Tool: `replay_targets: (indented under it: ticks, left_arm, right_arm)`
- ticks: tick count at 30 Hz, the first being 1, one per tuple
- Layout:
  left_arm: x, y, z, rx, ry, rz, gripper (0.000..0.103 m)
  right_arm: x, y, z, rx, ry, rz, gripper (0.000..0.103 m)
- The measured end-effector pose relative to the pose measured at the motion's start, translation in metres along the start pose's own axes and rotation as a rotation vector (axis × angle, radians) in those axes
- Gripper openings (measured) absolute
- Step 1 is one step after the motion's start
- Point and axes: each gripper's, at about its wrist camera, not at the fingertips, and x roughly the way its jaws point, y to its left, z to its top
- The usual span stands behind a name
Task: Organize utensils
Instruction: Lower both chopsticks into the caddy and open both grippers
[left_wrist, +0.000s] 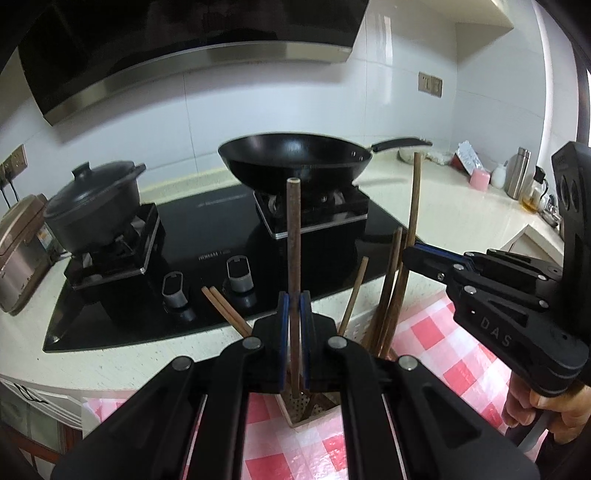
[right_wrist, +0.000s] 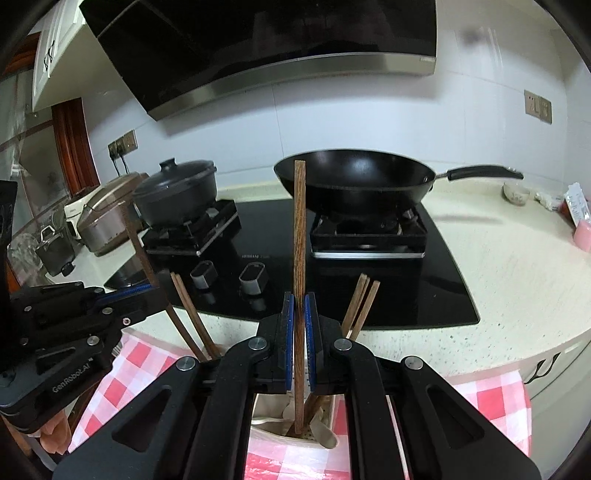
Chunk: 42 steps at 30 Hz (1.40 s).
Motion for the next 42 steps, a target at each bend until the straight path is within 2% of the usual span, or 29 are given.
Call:
replay_targets:
  ticks: [9,16,26,27,29,31,32,34,37,41,42]
  left_arm:
    - [0.027,-0.004,-0.011,0.019,0.096,0.006,0.006]
    - [0.058,-0.002,-0.021,0.026,0.201,-0.012,0.006]
    - [0.074,-0.004,-0.022,0.021,0.241,-0.046,0.007]
    - [0.076,-0.002,-0.021,0.014,0.241,-0.050,0.007]
    - [0.078,-0.001,-0.021,0.004,0.242,-0.052,0.008]
    - [0.078,-0.001,-0.022,0.001,0.238,-0.056,0.009]
    - [0.078,-0.002,-0.022,-0.001,0.234,-0.065,0.012]
    - [0.076,-0.003,-0.021,-0.013,0.214,-0.090,0.032]
    - [0.070,-0.007,-0.018,-0.010,0.188,-0.103,0.032]
    - [0.054,-0.007,-0.020,-0.029,0.147,-0.115,0.033]
    - [0.046,-0.004,-0.024,-0.045,0.128,-0.126,0.036]
  right_arm:
    - [0.024,0.003,-0.017,-0.002,0.059,0.004,0.008]
    - [0.038,0.007,-0.027,-0.023,0.104,-0.006,0.008]
    - [0.044,0.001,-0.032,-0.029,0.122,-0.042,0.011]
    - [0.043,0.000,-0.033,-0.030,0.120,-0.045,0.013]
    - [0.040,-0.002,-0.034,-0.035,0.116,-0.048,0.025]
    - [0.037,-0.005,-0.034,-0.037,0.108,-0.047,0.040]
    - [0.035,-0.006,-0.034,-0.038,0.102,-0.053,0.041]
    - [0.031,-0.009,-0.034,-0.035,0.095,-0.057,0.042]
    - [0.024,-0.013,-0.036,-0.028,0.081,-0.068,0.050]
    - [0.011,-0.019,-0.043,-0.042,0.058,-0.089,0.054]
    - [0.006,-0.021,-0.047,-0.046,0.047,-0.094,0.058]
